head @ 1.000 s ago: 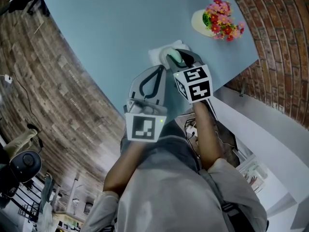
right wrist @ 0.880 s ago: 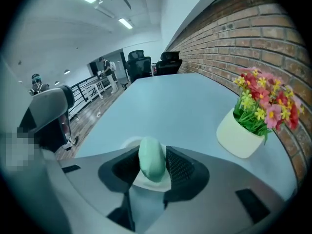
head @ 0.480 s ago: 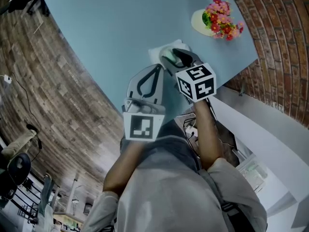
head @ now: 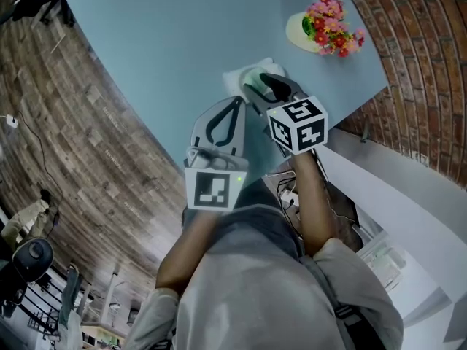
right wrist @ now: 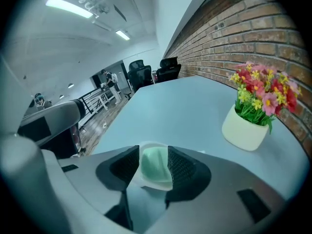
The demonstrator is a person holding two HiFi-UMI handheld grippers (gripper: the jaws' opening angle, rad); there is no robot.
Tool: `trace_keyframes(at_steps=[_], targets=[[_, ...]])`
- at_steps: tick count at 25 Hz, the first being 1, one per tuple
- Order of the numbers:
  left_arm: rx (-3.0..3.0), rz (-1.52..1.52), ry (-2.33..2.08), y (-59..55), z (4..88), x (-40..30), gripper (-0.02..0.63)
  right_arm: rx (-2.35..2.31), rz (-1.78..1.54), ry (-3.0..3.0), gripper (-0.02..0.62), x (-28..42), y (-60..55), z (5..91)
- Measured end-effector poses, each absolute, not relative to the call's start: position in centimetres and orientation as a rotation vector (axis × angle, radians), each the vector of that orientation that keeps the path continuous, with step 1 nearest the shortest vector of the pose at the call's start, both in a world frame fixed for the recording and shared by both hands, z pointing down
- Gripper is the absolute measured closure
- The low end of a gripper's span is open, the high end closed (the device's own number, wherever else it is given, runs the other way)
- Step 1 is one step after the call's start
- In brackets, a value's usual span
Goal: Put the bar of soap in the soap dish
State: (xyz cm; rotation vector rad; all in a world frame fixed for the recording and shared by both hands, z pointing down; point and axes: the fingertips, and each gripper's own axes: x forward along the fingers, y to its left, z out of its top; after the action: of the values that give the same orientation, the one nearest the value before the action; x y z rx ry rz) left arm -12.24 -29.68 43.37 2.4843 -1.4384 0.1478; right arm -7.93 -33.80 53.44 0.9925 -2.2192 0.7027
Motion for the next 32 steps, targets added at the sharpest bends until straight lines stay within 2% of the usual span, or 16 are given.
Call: trace_keyframes(at_steps=[6,9,12,32], targets=[[2.475,0.131,-1.451,-29.4,42.3,-12.3,0.603,0.992,0.716,-2.289,0.413,-8.0,-32.8,51.6],[2.462,0.133,-1.461,-28.9,42.2,-12.2,0.603,0.988,0.708,-2.340,0.480,-8.1,-32.0,50.2],[2.469,0.133,-1.472,-28.6,41.8,-11.8,0.603,0.984,0.679,-2.380,0.509,-7.9,-31.2,48.6],[2.504,0.083,-1.540,-22.6,36.2,-7.0,0.603,1.068,0.349,-2.692,0.571,-4.1,-23.5,36.2]])
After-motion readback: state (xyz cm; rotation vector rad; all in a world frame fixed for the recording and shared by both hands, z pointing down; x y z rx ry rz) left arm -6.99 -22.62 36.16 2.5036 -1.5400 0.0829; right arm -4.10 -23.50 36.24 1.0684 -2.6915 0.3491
